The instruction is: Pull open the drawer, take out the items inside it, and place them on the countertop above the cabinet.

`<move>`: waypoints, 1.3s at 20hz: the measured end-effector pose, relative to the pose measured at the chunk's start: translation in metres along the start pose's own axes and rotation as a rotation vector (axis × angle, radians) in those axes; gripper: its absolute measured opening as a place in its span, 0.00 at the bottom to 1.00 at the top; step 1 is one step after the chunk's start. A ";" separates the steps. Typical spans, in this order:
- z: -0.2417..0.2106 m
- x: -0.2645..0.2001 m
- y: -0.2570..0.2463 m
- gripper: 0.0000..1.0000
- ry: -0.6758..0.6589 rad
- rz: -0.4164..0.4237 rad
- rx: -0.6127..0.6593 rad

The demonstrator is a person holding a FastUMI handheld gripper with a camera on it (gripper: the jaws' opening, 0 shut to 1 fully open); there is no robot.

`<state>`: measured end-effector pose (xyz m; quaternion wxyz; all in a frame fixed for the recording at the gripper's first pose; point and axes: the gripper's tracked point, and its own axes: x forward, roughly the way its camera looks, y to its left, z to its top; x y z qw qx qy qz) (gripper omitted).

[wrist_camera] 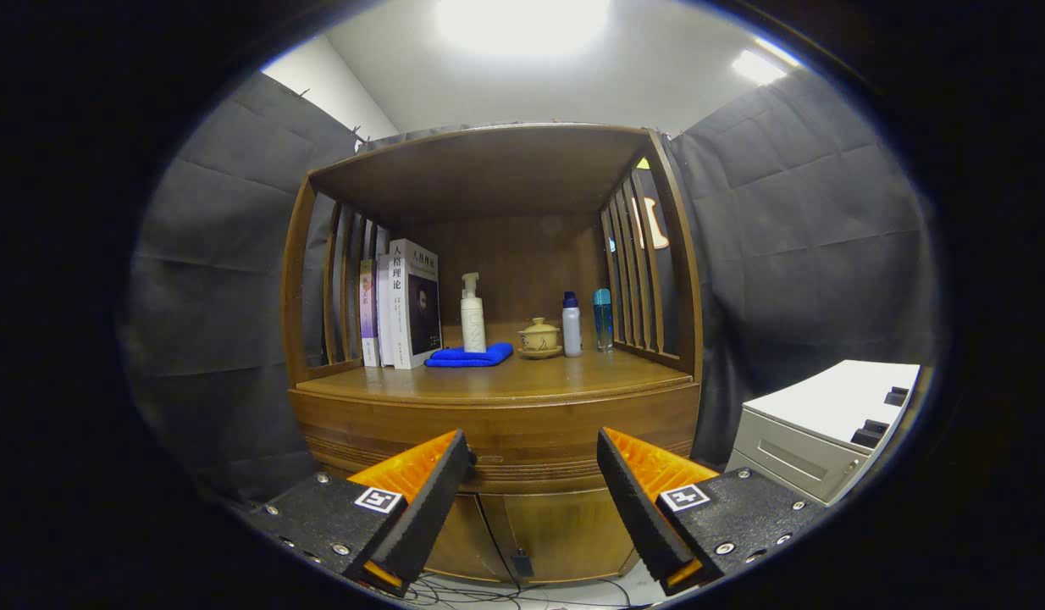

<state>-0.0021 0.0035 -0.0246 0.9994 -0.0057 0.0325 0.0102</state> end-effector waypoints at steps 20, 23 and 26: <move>-0.023 0.036 0.016 0.95 0.020 0.027 -0.032; -0.035 0.052 0.019 0.95 0.035 0.023 -0.020; -0.042 0.069 0.029 0.95 0.043 0.035 -0.015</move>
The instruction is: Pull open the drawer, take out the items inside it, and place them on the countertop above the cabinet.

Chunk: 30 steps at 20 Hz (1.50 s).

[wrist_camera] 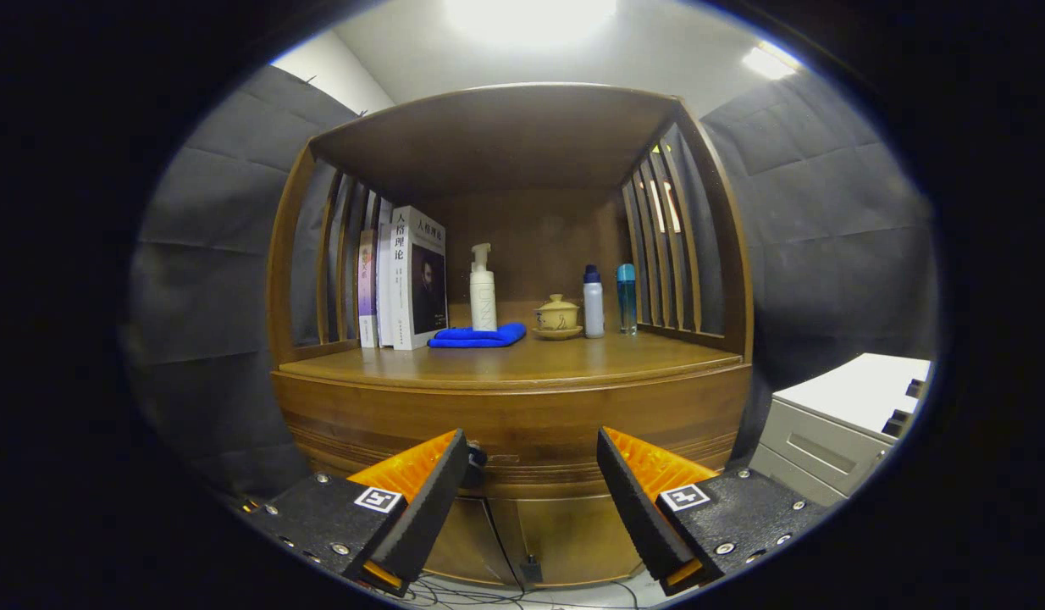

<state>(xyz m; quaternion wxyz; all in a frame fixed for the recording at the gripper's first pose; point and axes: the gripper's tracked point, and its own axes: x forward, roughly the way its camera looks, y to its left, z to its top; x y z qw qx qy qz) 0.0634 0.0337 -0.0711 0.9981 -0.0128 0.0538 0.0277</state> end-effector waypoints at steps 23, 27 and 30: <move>-0.068 0.057 0.052 0.47 0.145 0.030 -0.060; -0.069 0.057 0.052 0.46 0.168 0.026 -0.026; -0.071 0.058 0.051 0.46 0.191 0.011 -0.008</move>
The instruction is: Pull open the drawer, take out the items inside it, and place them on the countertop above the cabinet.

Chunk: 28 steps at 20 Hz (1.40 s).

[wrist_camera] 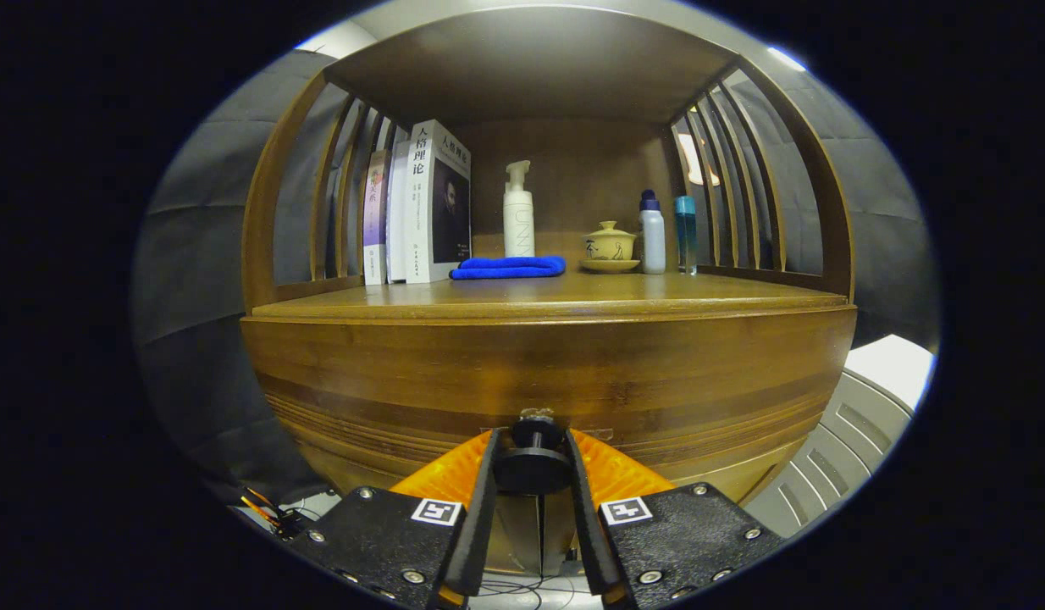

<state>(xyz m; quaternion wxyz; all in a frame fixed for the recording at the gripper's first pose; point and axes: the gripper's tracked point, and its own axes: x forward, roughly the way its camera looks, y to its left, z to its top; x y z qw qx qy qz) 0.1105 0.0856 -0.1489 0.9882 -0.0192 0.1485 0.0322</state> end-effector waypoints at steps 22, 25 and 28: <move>-0.019 -0.097 -0.002 0.33 -0.007 0.015 -0.039; -0.024 -0.113 -0.001 0.33 0.002 0.029 -0.036; -0.032 -0.131 0.000 0.33 0.010 0.040 -0.056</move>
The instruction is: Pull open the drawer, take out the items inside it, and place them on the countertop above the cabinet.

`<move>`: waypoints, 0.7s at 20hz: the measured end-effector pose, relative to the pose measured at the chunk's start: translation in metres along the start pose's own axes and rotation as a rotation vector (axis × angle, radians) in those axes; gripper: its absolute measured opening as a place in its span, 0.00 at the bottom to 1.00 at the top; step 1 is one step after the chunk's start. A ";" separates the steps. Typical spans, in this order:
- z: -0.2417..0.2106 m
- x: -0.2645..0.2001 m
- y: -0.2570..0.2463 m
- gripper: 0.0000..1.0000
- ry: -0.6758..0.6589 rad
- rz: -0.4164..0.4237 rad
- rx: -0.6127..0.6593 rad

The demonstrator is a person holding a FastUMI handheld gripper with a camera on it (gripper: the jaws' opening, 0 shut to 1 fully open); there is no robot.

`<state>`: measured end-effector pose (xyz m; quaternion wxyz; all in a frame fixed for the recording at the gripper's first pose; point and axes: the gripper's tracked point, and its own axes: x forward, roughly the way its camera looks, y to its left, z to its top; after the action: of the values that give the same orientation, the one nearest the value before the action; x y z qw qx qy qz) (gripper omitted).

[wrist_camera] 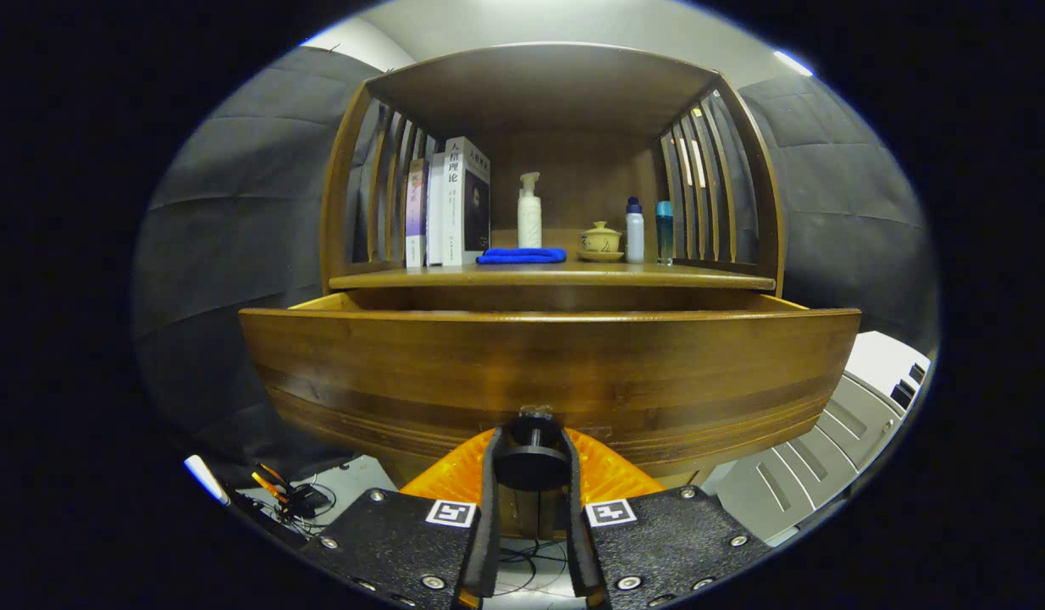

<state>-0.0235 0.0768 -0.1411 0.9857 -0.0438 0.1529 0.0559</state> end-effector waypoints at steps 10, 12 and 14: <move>-0.012 -0.041 0.007 0.33 0.019 0.034 0.004; -0.011 -0.044 0.006 0.33 -0.007 0.047 -0.022; -0.012 -0.045 0.008 0.34 -0.014 0.057 -0.022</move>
<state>-0.0708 0.0787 -0.1396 0.9842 -0.0498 0.1463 0.0858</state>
